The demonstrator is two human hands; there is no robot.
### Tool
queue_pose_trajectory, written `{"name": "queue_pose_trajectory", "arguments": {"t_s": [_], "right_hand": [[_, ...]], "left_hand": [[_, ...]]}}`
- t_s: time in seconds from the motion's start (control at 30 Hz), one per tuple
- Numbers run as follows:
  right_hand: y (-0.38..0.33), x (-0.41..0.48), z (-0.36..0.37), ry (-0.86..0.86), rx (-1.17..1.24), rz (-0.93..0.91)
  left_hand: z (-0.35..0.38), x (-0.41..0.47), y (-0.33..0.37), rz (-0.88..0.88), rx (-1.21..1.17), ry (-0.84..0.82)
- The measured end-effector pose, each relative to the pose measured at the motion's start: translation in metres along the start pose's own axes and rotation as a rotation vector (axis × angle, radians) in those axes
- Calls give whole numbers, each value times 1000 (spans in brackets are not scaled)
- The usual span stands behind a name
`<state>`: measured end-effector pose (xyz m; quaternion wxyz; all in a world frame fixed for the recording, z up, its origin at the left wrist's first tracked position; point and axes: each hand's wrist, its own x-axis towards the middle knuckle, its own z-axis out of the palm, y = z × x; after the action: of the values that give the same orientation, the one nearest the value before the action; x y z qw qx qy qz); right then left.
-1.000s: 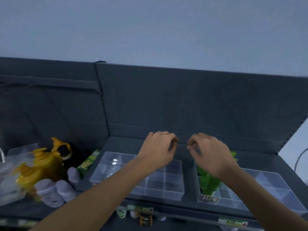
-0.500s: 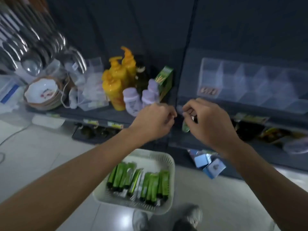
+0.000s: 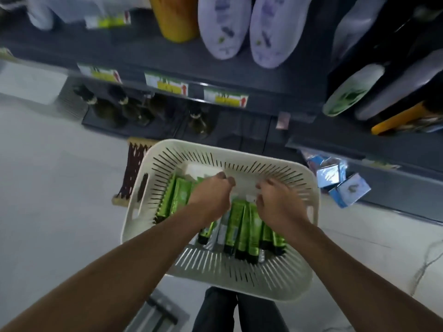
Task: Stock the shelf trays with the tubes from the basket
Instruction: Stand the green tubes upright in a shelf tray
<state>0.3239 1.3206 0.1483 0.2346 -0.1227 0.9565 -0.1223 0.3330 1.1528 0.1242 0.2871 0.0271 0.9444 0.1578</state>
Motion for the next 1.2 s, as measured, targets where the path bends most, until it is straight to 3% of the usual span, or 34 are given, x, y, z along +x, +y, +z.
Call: {"name": "queue_pose_trajectory", "arguments": {"t_s": [0.23,0.63,0.8,0.93,1.2], "right_hand": [[16,9,56,-233,-256,-60],[7,-15,14,-175,-109,-60],[-7,-45,-52,-3,-162,-150],[-13,-71,-137,128,-262,-110],[18,-127,-316,413,-420,-78]], "left_hand": [[46,10,-12,-6,180,34],[-6,0,-8,-209,170,-18],[-67,-28,20,-86,211,74],[-141,-52,62,96,243,186],[-295,-95,182,410,309,518]]}}
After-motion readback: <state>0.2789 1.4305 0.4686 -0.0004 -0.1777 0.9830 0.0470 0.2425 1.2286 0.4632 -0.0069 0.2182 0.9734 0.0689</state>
